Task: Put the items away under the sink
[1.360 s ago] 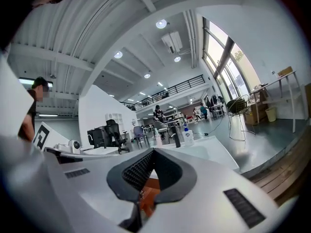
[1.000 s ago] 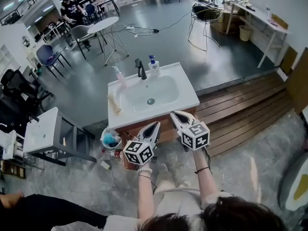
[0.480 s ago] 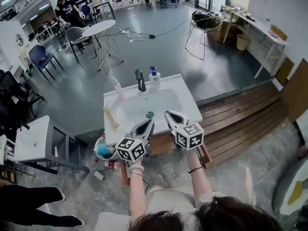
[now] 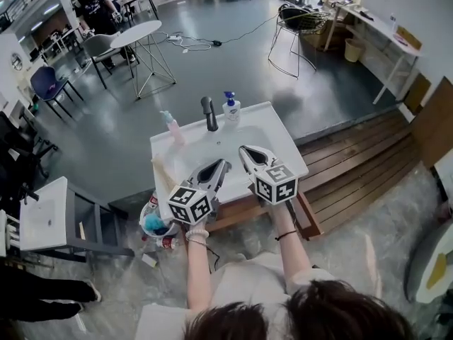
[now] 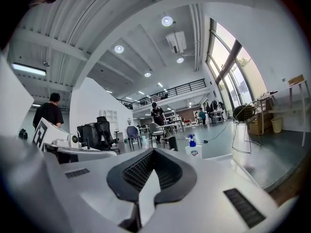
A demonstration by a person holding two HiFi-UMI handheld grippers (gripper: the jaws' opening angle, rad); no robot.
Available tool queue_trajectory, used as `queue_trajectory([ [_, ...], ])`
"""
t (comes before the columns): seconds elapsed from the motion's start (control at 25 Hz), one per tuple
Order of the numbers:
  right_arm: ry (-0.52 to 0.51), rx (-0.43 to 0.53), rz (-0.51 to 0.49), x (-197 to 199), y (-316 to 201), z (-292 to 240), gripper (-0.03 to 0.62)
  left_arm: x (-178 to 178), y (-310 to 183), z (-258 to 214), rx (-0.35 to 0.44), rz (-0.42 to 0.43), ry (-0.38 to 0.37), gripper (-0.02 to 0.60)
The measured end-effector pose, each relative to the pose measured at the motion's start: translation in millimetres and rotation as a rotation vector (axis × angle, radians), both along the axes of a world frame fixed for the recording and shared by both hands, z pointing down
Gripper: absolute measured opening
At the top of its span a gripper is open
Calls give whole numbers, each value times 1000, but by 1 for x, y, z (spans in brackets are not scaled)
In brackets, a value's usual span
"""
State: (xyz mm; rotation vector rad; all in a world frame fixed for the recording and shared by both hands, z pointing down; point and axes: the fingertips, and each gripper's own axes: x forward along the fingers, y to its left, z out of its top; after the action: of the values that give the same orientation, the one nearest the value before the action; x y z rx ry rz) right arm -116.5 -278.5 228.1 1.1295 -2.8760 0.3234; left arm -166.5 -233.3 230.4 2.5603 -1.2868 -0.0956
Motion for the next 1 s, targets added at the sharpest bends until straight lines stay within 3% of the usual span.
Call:
queue_trajectory([
  [0.2, -42, 7, 0, -11, -13, -4, 17, -20, -14, 6, -12, -11, -36, 2],
  [0.4, -48, -24, 12, -11, -45, 5, 17, -20, -36, 13, -24, -21, -10, 2],
  [0.52, -41, -47, 12, -16, -73, 11, 17, -21, -57, 17, -48, -17, -36, 3],
  [1.0, 28, -122, -52, -38, -145, 42, 17, -28, -113, 45, -126, -91, 8, 2],
])
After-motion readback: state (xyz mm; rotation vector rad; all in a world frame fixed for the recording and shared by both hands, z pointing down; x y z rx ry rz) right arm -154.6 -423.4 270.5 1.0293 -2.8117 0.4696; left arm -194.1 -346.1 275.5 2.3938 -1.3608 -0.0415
